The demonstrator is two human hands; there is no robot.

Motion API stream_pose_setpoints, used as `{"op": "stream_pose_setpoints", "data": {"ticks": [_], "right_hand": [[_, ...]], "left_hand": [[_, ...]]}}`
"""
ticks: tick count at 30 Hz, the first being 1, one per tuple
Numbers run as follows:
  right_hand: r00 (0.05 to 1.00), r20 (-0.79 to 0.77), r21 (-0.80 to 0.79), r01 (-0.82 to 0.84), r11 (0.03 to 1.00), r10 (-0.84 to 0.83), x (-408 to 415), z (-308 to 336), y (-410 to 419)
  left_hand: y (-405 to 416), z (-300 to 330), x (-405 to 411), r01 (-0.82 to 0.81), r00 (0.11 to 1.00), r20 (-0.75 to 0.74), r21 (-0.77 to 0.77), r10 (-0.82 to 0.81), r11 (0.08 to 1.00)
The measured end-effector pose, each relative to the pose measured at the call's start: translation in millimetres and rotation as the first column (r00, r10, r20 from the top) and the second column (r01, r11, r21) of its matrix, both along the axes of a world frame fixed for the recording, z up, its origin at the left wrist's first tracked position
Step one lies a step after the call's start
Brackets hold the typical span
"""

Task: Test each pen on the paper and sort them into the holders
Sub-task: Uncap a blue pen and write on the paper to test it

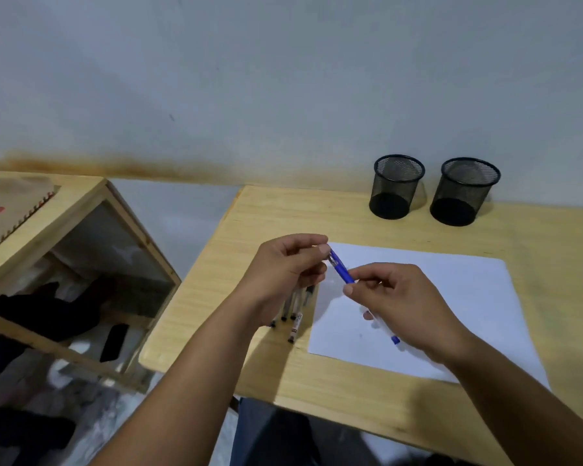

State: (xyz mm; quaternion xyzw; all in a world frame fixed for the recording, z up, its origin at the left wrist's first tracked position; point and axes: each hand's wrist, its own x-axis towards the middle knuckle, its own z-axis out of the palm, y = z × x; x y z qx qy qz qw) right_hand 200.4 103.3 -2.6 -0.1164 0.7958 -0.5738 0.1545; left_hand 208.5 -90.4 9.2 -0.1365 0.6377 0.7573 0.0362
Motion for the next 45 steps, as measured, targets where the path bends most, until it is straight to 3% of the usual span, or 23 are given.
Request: {"op": "stream_pose_setpoints", "data": {"ticks": [10, 19, 28, 35, 39, 42, 45], "right_hand": [[0.974, -0.227, 0.167, 0.031, 0.985, 0.008, -17.9, -2.1, 37.2], [0.983, -0.171, 0.029, 0.069, 0.997, -0.063, -16.0, -4.5, 36.5], [0.966, -0.209, 0.104, 0.176, 0.979, -0.151, -20.9, -10.2, 32.8], [0.963, -0.154, 0.100, 0.239, 0.966, -0.222, -27.1, -16.8, 32.7], [0.962, -0.105, 0.060, 0.258, 0.964, -0.251, -32.1, -20.4, 35.7], [0.959, -0.001, 0.004, 0.285, 0.959, -0.285, -33.0, -27.2, 39.6], [0.954, 0.101, -0.077, 0.290, 0.954, -0.282, -32.2, -36.0, 43.4]], "left_hand": [[40.9, -10.4, -1.7, 0.024, 1.000, -0.012, -0.044, -0.024, 0.999], [50.3, -14.4, 1.3, 0.013, 1.000, -0.019, 0.028, -0.013, 1.000], [57.2, -20.8, -11.4, -0.004, 1.000, -0.022, -0.060, 0.002, 0.998], [60.4, -23.4, -26.5, -0.013, 0.999, -0.041, -0.091, 0.010, 0.996], [59.5, -23.8, -41.6, 0.000, 0.997, -0.070, -0.190, -0.014, 0.982], [46.5, -26.2, -61.4, -0.128, 0.988, -0.111, -0.241, 0.103, 0.962], [26.0, -30.2, -83.9, -0.187, 0.980, -0.151, -0.470, 0.131, 0.862]]}}
